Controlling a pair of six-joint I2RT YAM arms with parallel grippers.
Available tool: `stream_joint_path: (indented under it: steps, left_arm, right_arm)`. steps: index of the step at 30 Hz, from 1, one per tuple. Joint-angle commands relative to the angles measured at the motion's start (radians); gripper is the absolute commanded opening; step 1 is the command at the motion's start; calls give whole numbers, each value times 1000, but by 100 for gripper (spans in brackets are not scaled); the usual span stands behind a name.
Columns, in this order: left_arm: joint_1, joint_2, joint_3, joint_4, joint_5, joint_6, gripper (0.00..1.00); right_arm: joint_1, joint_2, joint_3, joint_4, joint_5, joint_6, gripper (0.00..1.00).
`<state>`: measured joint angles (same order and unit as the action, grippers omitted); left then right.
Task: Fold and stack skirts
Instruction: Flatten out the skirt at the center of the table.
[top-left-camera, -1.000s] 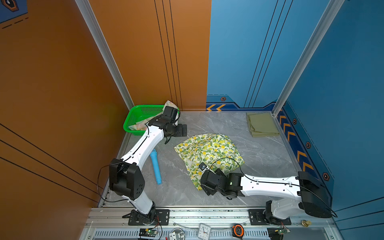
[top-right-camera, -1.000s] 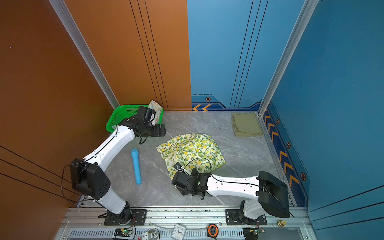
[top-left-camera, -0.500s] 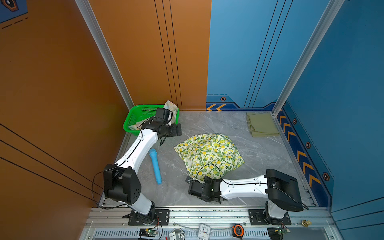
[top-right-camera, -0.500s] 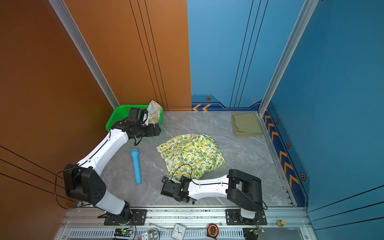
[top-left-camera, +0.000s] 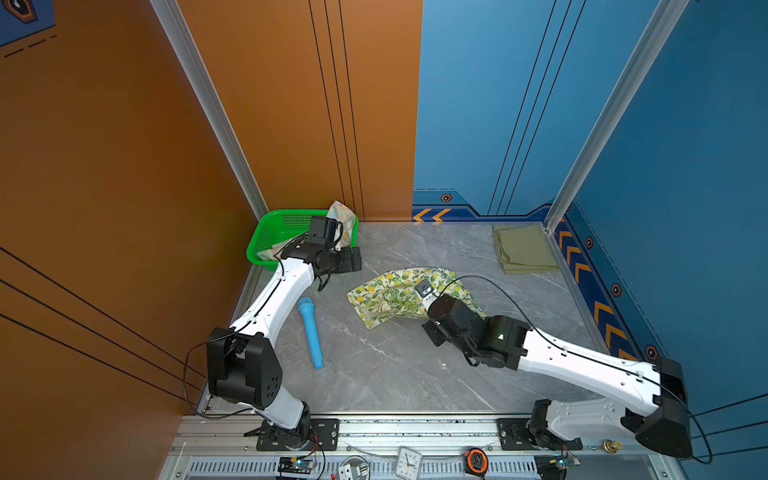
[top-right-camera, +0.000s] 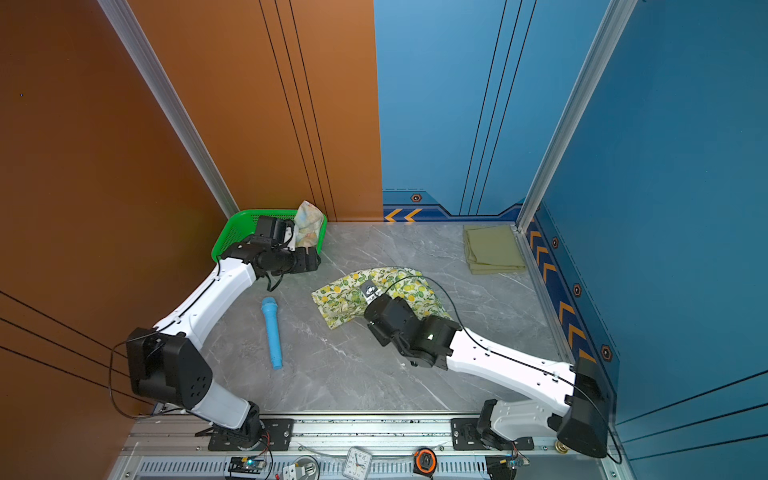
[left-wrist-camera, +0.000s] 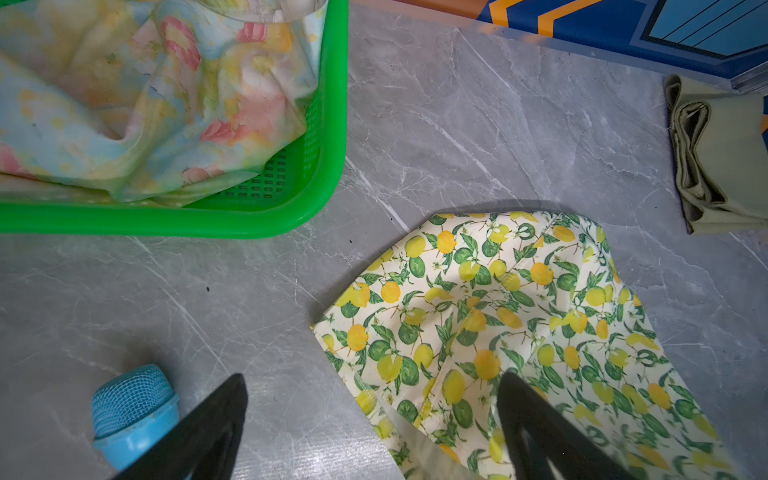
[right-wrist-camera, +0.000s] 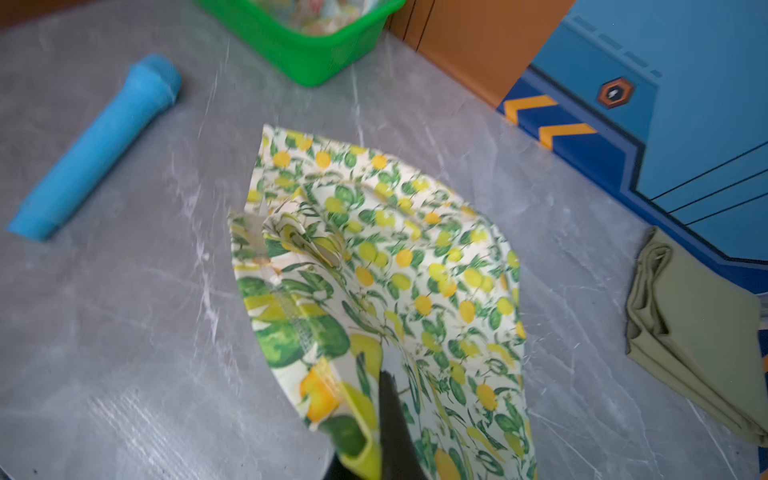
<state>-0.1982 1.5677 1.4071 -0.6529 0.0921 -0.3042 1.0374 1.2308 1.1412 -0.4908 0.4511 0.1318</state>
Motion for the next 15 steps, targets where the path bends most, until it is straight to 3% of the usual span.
stream_joint_path:
  steps: [1,8,15]
  left_arm:
    - [-9,12,-16,4,29,0,94]
    - [-42,24,-14,3,42,30,92]
    - [-81,10,-21,4,44,112,92]
  right_arm:
    - [-70,-8,123,-35,10,-49,0]
    - [-191,113,432,-147,-2,-97,0]
    - [-275,172,519,-192,-71,-58,0]
